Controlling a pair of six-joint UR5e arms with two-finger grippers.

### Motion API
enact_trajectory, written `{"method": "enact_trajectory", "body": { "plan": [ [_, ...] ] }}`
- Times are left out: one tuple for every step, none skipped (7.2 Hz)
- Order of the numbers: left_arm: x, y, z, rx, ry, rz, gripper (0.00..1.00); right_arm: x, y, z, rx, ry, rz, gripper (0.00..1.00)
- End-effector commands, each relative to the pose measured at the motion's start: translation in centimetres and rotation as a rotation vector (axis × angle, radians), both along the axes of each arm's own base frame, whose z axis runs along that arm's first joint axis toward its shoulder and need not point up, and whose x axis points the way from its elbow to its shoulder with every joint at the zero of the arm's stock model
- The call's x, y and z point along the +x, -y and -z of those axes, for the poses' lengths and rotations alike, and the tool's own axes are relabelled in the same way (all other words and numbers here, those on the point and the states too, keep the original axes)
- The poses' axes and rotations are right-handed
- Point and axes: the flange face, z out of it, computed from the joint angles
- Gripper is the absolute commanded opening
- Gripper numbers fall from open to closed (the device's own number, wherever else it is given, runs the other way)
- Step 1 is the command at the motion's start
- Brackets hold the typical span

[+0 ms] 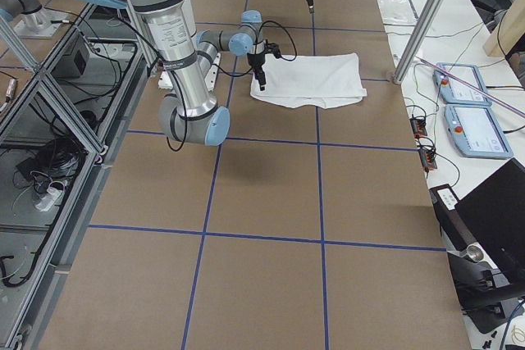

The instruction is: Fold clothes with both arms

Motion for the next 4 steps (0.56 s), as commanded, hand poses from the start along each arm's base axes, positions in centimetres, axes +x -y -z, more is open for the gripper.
{"method": "enact_trajectory", "body": {
  "plan": [
    [0.26, 0.12, -0.34, -0.002, 0.005, 0.001, 1.0, -0.28, -0.19, -0.38, 0.001, -0.008, 0.008, 1.0],
    [0.36, 0.1, -0.42, -0.004, 0.006, 0.0, 1.0, -0.46, -0.54, -0.48, 0.0, -0.01, 0.014, 1.0],
    [0.38, 0.12, -0.49, -0.005, 0.007, 0.0, 1.0, -0.55, -0.69, -0.84, 0.0, -0.016, 0.015, 1.0],
    [0.46, 0.22, -0.83, -0.008, 0.01, 0.0, 1.0, -0.57, -0.69, -1.0, 0.0, -0.019, 0.015, 1.0]
  ]
}}
